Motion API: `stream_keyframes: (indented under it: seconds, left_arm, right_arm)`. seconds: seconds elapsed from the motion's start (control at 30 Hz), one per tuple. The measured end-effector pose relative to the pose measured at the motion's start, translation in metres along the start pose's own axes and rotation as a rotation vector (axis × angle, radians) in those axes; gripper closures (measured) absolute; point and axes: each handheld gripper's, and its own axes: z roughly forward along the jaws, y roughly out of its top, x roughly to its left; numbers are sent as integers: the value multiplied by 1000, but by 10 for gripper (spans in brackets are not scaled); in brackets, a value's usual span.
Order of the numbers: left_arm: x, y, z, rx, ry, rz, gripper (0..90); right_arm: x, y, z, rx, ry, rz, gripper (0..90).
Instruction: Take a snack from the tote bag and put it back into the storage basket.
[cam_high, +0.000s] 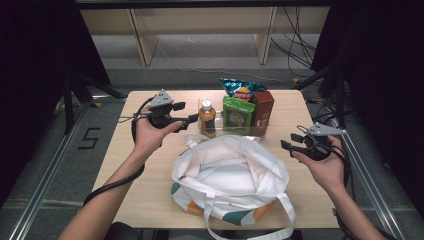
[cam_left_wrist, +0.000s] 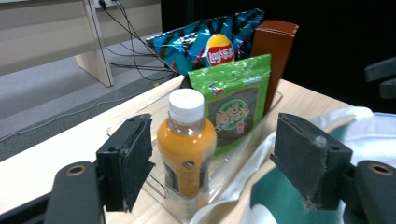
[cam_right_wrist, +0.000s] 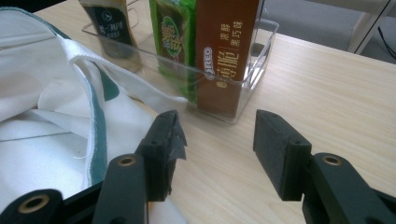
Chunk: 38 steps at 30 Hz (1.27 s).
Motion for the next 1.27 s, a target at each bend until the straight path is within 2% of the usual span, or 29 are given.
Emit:
stream_keyframes:
  seconds: [0.13,0.17,0.23,0.3,0.37,0.43,0.47,0.57,0.7,0.73,0.8,0.97,1.03,1.07,1.1,1.17,1.27]
  left_arm:
    - [-7,-6,-7,-1,-20,-12,273]
    - [-9,-7,-9,0,-21,-13,273]
    - [-14,-12,-13,2,-26,-13,273]
    - [-18,-17,-17,6,-28,-16,273]
    - [-22,-22,-21,5,-30,-21,274]
    - [-26,-27,-24,4,-41,-31,274]
    - [-28,-30,-25,14,-35,-27,274]
    - [-34,-39,-27,30,-47,-23,274]
    - [-38,-47,-30,31,-56,-34,274]
    - [-41,-52,-31,30,-61,-42,274]
    - [-44,-57,-34,35,-59,-45,274]
    - [-48,-69,-37,24,-49,-65,275]
    - [-48,-73,-37,27,-48,-75,274]
    - [-48,-75,-38,19,-47,-76,274]
    - [-48,-75,-39,15,-42,-79,274]
    - [-47,-75,-40,13,-39,-83,273]
    - [-47,-76,-42,9,-36,-86,274]
  right_arm:
    - [0,0,0,-2,0,0,509]
    - [0,0,0,-7,-3,-15,509]
    - [0,0,0,-4,0,-6,508]
    - [-1,1,-2,19,8,-9,508]
    - [1,1,-3,32,12,13,508]
    - [1,1,-2,26,15,8,508]
    - [0,1,-1,10,-2,-18,508]
    - [3,1,-1,10,2,16,508]
    - [3,0,-1,7,2,18,508]
    - [2,1,-3,31,9,-3,508]
    - [2,1,-3,31,10,0,508]
    - [1,1,-2,27,9,-1,508]
    - [-2,2,-3,15,-2,-42,508]
    - [-1,2,-3,16,9,-34,508]
    - [-2,2,-3,6,-5,-40,508]
    - [-2,2,-5,8,4,-24,507]
    - [-5,2,-6,-2,-1,-30,507]
